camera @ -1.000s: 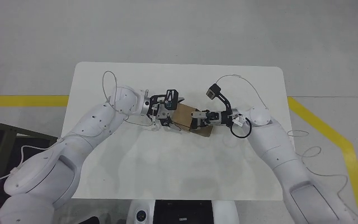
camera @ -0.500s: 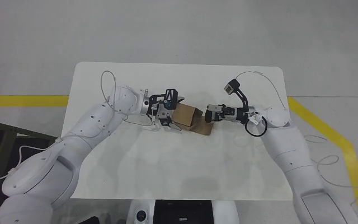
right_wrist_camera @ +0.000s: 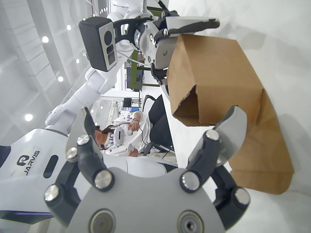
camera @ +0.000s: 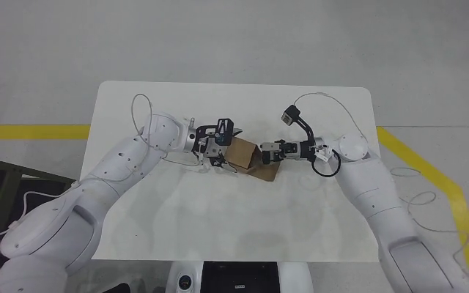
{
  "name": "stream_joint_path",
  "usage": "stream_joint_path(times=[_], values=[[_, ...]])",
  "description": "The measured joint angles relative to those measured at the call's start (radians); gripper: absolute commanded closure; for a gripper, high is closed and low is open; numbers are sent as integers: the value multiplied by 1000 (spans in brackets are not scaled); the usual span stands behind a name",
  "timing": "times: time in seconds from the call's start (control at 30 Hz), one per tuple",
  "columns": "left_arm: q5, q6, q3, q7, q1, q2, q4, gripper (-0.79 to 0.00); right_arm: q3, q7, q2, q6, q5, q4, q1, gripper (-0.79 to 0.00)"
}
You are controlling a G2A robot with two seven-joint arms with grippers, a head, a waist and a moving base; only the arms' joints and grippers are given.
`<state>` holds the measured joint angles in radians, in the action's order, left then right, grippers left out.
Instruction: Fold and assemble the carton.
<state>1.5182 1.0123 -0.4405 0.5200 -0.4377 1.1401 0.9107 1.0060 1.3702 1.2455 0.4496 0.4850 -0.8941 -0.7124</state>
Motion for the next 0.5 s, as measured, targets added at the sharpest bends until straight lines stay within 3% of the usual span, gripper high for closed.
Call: stream_joint_path(times=[0.5], values=[[-9,0,-24,-42,-14,-1,15,-785,-20,-43,7,-45,21,-37,-42,-785]])
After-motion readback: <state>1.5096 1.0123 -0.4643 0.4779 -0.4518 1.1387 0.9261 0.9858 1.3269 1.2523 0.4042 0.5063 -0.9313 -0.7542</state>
